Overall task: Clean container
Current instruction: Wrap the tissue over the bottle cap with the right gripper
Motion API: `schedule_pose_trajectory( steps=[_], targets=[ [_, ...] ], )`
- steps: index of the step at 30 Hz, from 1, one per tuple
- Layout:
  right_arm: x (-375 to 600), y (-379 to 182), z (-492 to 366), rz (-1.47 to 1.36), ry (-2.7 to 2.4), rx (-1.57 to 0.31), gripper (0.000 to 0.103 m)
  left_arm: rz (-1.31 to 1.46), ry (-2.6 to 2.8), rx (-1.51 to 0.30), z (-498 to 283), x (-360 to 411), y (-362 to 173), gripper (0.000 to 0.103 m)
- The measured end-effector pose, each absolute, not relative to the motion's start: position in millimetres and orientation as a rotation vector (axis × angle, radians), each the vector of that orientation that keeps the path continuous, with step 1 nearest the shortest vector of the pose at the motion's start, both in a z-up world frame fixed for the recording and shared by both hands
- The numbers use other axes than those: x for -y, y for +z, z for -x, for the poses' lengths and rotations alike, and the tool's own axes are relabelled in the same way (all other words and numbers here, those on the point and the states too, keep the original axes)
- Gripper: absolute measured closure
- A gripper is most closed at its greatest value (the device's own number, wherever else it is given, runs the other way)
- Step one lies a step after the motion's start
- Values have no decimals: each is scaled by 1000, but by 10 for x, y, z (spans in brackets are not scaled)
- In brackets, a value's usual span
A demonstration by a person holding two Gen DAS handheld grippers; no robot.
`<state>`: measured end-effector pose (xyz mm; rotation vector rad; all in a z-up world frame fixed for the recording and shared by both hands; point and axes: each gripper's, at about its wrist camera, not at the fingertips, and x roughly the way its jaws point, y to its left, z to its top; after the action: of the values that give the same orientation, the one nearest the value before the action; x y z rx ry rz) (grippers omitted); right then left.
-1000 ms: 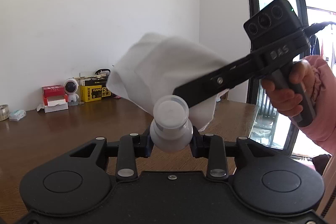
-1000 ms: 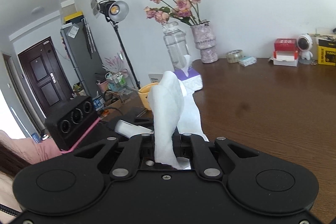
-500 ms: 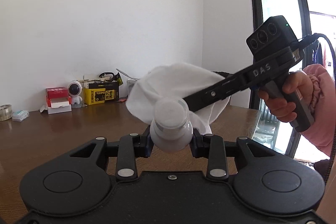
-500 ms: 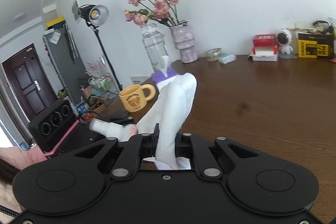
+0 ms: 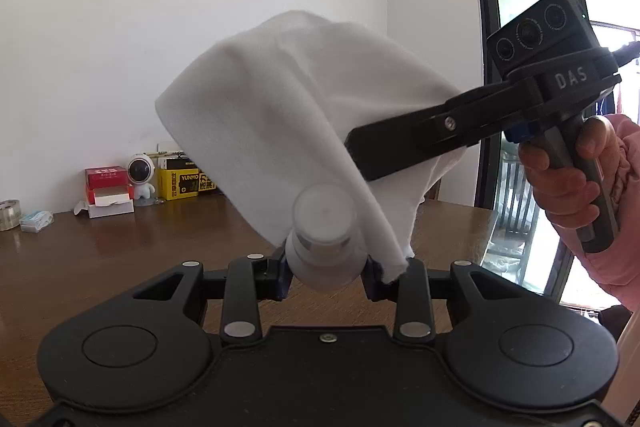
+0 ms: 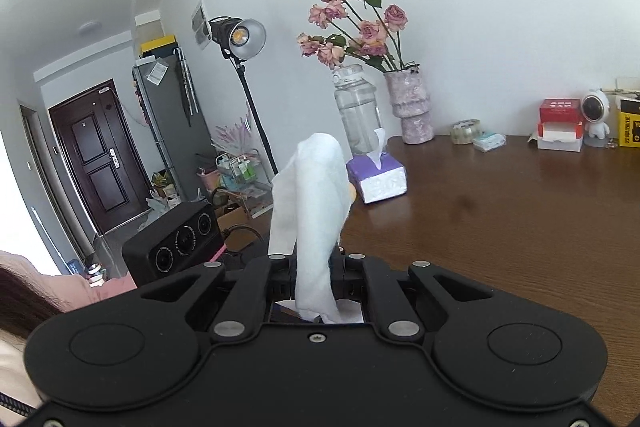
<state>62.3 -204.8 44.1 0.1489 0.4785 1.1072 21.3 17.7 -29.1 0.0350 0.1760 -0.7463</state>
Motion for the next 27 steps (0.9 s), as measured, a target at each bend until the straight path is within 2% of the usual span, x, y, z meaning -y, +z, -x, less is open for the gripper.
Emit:
schedule_pose_trajectory(
  steps=[12, 27],
  targets=[
    [2324, 175, -853, -114, 862, -566, 96, -18, -735, -152, -245, -216, -251, 70],
    [2070, 453, -460, -119, 1069, -454, 96, -33, -746, -167, -322, -100, -318, 70]
  ],
)
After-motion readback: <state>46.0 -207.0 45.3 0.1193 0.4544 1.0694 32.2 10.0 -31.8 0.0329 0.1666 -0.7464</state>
